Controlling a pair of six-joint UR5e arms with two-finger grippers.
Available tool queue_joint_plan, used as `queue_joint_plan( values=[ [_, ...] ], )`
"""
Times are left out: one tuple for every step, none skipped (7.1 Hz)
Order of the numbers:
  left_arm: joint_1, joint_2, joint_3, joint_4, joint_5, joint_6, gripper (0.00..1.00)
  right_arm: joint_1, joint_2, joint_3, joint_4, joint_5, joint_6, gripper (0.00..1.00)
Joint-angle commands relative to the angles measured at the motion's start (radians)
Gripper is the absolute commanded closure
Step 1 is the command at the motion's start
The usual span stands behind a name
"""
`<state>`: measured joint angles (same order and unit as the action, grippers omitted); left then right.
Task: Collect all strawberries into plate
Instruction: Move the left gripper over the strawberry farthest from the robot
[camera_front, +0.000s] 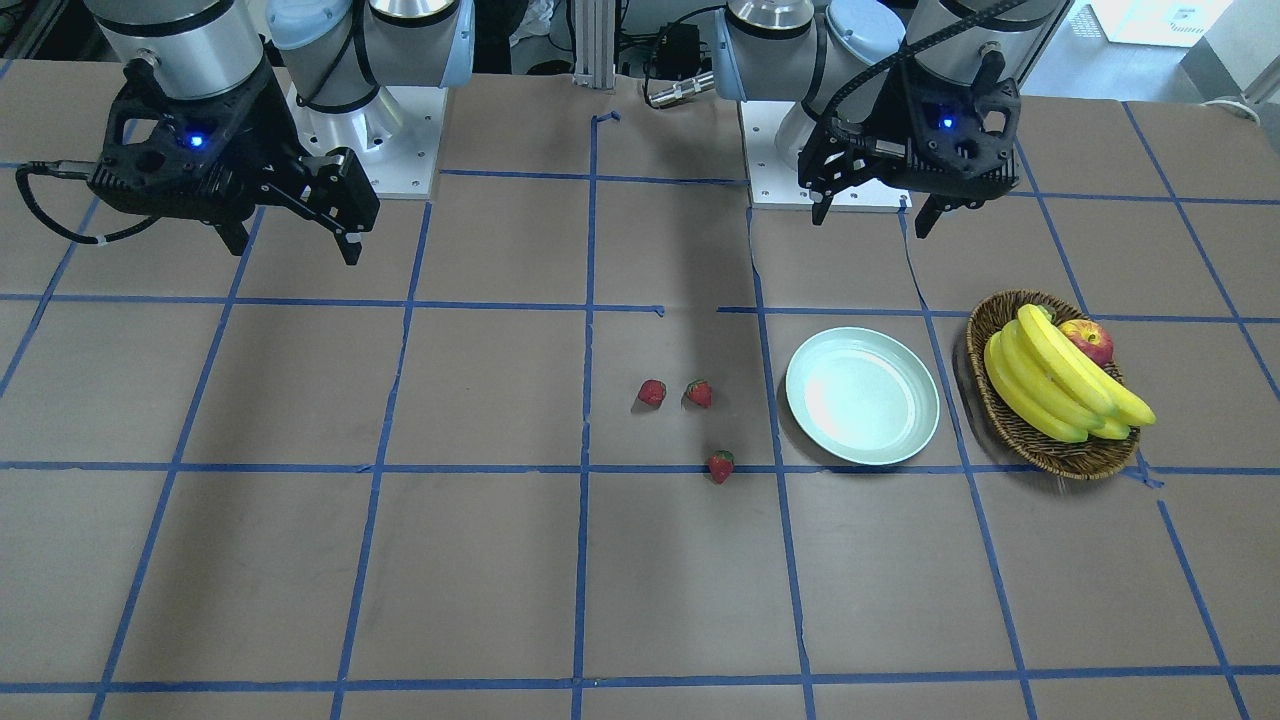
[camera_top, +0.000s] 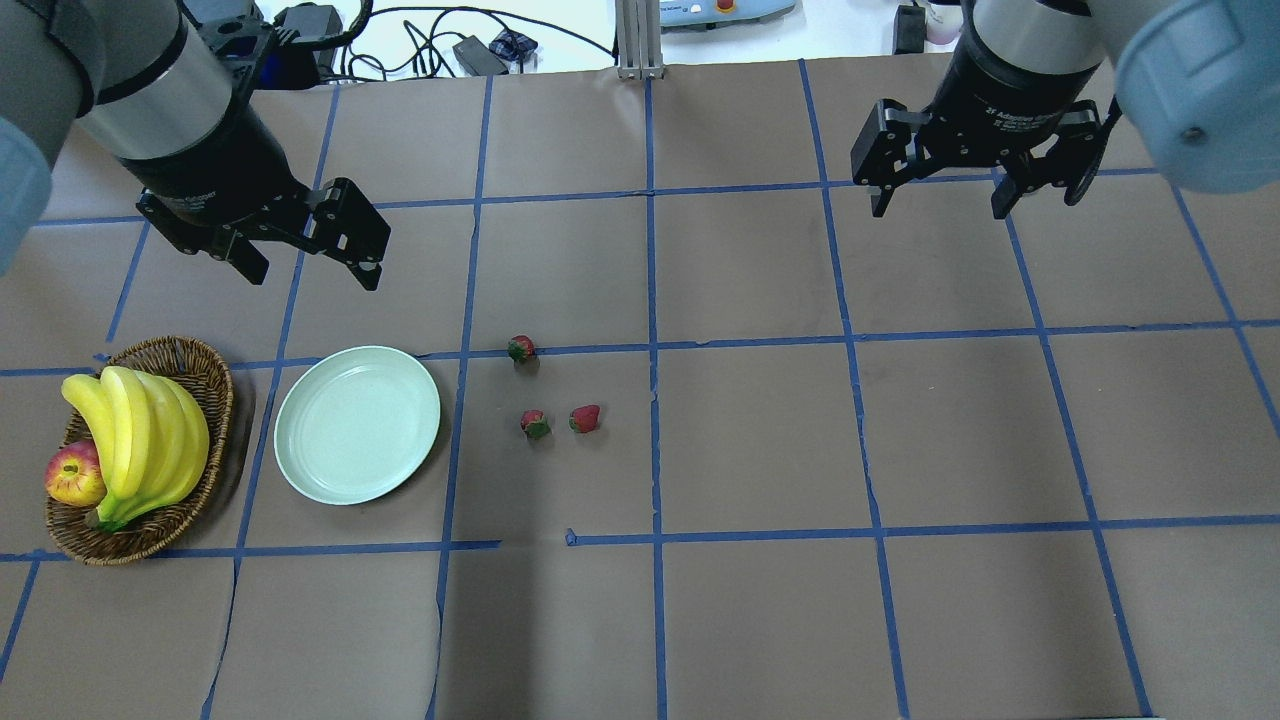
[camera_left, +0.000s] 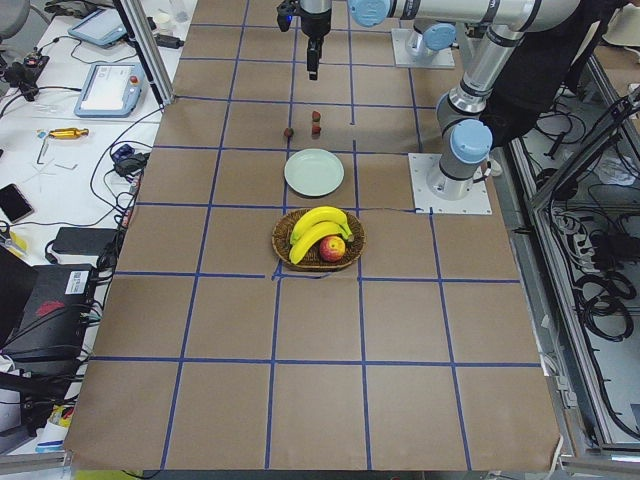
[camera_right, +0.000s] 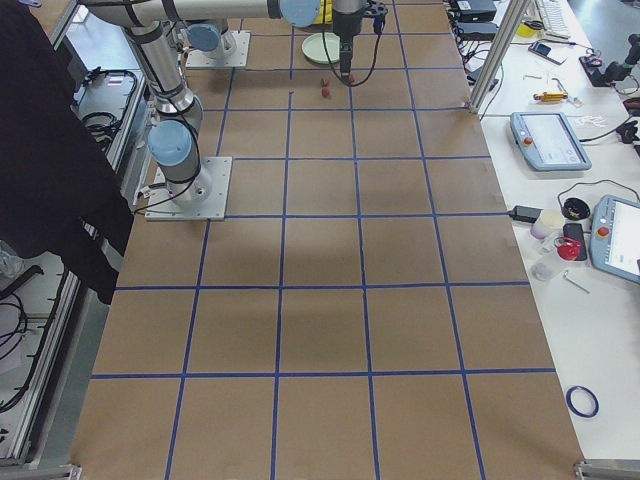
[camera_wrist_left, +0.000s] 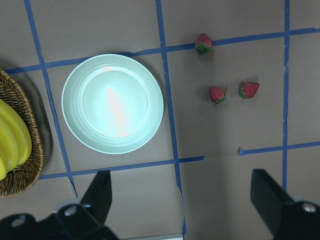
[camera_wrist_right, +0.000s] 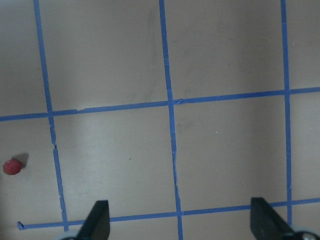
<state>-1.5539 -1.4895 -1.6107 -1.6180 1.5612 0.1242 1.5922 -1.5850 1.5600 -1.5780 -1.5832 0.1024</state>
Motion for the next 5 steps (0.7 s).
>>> queue_joint_plan(
  values=[
    [0.000,0.000,0.000,0.001,0.000,0.000,0.00,0.000,-0.004,-0.006,0.084,0.000,0.002,0.00],
    [0.000,0.000,0.000,0.000,0.000,0.000,0.00,0.000,-0.004,-0.005,0.079,-0.003,0.000,0.00],
    [0.000,-0.002,0.000,0.001,-0.001,0.000,0.00,0.002,-0.004,0.000,0.057,-0.003,0.002,0.00],
    [0.000,-0.002,0.000,0.001,-0.001,0.000,0.00,0.002,-0.004,0.006,0.043,-0.001,0.002,0.00],
    [0.000,-0.002,-0.001,0.001,-0.001,0.000,0.00,0.002,-0.004,0.006,0.043,-0.003,0.002,0.00]
  ],
)
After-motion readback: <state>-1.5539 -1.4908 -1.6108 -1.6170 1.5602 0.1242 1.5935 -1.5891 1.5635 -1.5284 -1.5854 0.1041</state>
